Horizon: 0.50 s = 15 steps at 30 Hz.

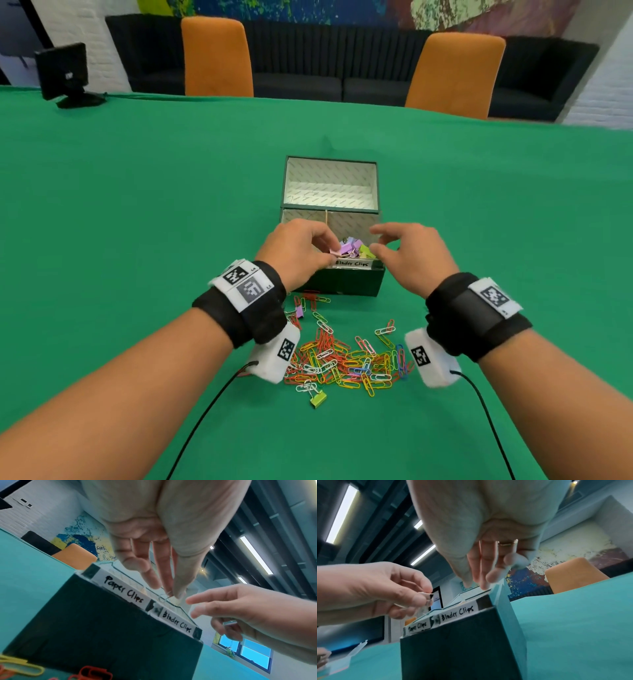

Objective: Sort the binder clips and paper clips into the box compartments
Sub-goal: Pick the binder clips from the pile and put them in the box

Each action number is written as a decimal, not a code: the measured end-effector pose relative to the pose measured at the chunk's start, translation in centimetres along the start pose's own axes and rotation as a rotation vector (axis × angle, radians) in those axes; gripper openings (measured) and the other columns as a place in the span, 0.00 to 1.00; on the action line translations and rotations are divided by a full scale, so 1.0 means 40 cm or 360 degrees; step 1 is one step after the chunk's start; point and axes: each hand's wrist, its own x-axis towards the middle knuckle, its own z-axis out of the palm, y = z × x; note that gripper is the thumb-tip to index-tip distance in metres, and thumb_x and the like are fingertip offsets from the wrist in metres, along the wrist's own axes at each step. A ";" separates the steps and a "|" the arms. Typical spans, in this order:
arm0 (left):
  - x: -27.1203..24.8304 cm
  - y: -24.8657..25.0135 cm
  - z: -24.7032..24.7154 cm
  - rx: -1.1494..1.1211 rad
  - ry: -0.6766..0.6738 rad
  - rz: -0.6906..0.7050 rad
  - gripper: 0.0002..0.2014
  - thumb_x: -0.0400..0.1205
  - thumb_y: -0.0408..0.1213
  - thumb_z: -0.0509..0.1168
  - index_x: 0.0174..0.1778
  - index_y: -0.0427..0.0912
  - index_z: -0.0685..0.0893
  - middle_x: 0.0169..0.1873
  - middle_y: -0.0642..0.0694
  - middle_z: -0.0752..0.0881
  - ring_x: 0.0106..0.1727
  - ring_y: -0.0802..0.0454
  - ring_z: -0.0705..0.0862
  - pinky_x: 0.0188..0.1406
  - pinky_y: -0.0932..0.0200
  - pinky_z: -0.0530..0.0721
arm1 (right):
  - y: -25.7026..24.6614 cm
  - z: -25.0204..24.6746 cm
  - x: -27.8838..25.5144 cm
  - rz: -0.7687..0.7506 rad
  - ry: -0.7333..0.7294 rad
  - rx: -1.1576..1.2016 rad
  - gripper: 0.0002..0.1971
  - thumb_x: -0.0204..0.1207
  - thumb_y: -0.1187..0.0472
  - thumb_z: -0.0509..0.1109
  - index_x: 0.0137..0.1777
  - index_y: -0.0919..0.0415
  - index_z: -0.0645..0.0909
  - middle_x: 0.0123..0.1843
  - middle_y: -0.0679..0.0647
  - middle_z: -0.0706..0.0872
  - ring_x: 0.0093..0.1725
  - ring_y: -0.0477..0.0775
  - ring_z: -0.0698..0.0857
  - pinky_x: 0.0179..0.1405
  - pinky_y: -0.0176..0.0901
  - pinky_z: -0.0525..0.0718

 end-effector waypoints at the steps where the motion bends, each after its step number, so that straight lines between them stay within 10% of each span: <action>1: 0.006 0.003 0.004 -0.0002 0.0010 0.0005 0.06 0.71 0.38 0.78 0.38 0.52 0.88 0.35 0.58 0.88 0.29 0.68 0.79 0.34 0.66 0.75 | 0.008 0.002 -0.012 0.0007 0.0086 0.0059 0.12 0.77 0.52 0.70 0.59 0.46 0.86 0.45 0.40 0.88 0.44 0.49 0.86 0.54 0.44 0.83; 6: 0.045 0.066 0.003 -0.0103 0.0104 0.0216 0.05 0.74 0.36 0.75 0.37 0.50 0.87 0.30 0.61 0.83 0.29 0.70 0.78 0.32 0.70 0.77 | 0.038 0.014 -0.069 0.0087 0.0253 0.0282 0.06 0.75 0.57 0.71 0.46 0.47 0.89 0.35 0.39 0.84 0.29 0.36 0.78 0.33 0.33 0.73; 15: 0.080 0.053 0.034 0.0076 -0.0181 0.0239 0.11 0.76 0.33 0.73 0.52 0.51 0.88 0.46 0.58 0.87 0.38 0.68 0.79 0.35 0.75 0.72 | 0.034 0.041 -0.113 0.0050 0.0058 0.0366 0.06 0.74 0.57 0.72 0.43 0.45 0.88 0.34 0.44 0.87 0.26 0.42 0.78 0.35 0.39 0.79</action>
